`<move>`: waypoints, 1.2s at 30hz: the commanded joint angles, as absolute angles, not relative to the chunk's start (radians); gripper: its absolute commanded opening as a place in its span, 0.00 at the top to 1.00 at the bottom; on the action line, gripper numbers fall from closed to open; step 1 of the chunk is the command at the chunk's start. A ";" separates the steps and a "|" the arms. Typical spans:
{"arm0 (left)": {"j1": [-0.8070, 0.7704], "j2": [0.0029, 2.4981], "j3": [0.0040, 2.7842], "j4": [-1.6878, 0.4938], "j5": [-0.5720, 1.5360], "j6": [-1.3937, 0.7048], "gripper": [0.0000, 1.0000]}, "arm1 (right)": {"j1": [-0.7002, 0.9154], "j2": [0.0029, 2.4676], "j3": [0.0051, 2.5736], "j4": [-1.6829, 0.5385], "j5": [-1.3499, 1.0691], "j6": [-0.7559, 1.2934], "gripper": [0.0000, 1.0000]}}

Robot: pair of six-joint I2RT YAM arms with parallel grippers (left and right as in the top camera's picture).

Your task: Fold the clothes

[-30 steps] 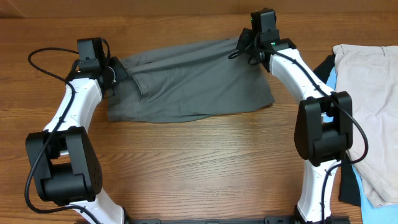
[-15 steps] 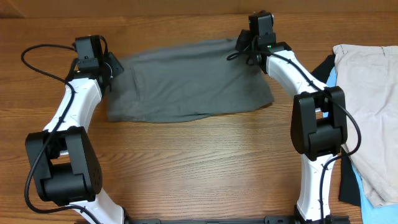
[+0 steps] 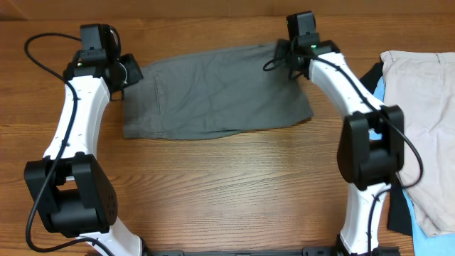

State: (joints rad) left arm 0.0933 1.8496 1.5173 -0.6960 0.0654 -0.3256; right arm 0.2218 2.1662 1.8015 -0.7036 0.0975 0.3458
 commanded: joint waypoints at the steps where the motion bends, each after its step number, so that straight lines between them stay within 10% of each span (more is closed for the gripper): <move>1: 0.082 1.831 1.513 -0.741 0.097 -0.306 0.92 | 0.207 2.074 1.837 -0.824 0.069 0.336 0.78; 21: 0.078 1.892 1.282 -0.654 0.071 -0.307 0.96 | 0.199 2.086 1.415 -0.669 -0.003 0.288 0.55; 32: 0.088 1.863 1.436 -0.834 0.041 -0.333 0.96 | 0.199 2.002 1.651 -0.878 -0.002 0.284 0.52; 36: 0.104 1.863 1.442 -0.881 0.014 -0.337 0.80 | 0.199 1.945 1.745 -1.007 -0.002 0.284 0.38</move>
State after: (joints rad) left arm 0.0879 1.8816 1.4265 -0.8589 0.0544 -0.3237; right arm 0.2008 2.0441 1.6669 -0.9745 0.0032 0.2920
